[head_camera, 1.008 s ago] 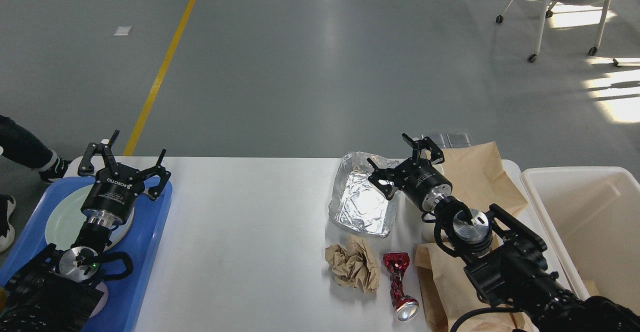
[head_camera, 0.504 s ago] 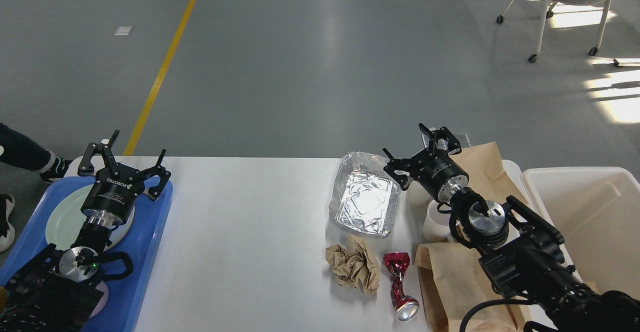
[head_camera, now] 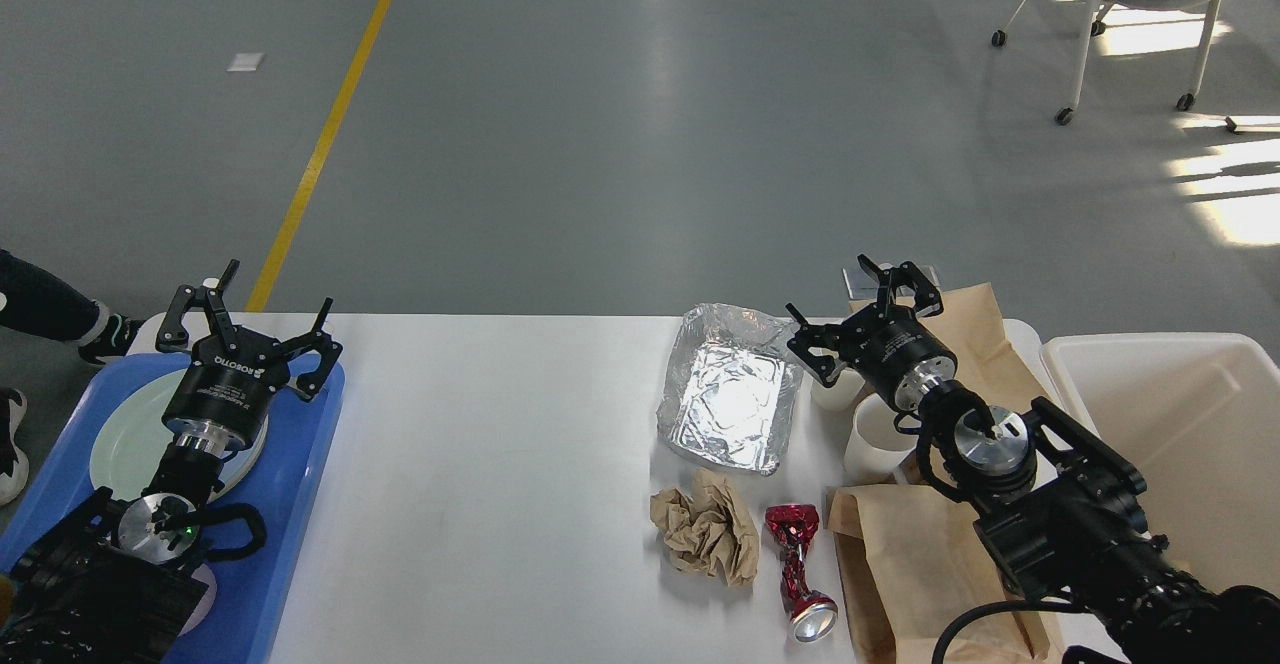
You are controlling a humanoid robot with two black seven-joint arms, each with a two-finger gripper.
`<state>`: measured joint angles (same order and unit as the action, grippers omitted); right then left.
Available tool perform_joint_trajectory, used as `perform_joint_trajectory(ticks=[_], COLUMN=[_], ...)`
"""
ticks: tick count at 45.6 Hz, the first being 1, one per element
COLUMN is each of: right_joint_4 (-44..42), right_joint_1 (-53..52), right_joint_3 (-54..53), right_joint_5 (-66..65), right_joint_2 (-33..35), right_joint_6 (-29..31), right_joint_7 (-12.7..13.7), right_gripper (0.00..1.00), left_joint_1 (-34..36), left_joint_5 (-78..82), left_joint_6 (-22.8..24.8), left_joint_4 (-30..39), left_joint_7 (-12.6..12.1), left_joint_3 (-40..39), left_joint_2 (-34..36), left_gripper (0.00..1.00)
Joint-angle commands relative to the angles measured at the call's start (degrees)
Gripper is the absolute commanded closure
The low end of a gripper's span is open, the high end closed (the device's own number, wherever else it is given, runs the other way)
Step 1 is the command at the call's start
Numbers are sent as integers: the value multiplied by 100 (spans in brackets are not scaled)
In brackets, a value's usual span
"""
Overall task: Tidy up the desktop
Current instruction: 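Raise the right gripper up from the foil and paper bag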
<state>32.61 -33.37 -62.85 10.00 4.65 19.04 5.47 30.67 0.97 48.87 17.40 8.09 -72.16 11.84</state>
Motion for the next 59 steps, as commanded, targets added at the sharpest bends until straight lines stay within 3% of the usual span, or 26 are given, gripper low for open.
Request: perform_joint_trajectory(ticks=[1,28,44,49,53,59], right_joint_4=[0,-70,-53,114,167,333], right_joint_1=[6,84,-231,-328,-556,-776], right_joint_3=[0,-8,53,404,1001,1898], right_joint_5=[2,-7,-33,-200,-542,-1070], right_joint_2=[1,871,976,1450,1864,2066], right_joint_6=[3,21,29,47,47,47], right_joint_7=[-20,-20,-37,-37,-125,-520], right_gripper=[0,0,0,0,0,0], left_joint_1=[0,0,0,0,0,0], left_joint_5=[0,0,0,0,0,0], left_joint_6=[0,0,0,0,0,0], left_joint_4=[0,0,0,0,0,0], left_joint_7=[0,0,0,0,0,0], left_joint_3=[0,0,0,0,0,0], left_joint_2=[3,2,3,3,3,3], left_gripper=[3,3,3,3,3,3])
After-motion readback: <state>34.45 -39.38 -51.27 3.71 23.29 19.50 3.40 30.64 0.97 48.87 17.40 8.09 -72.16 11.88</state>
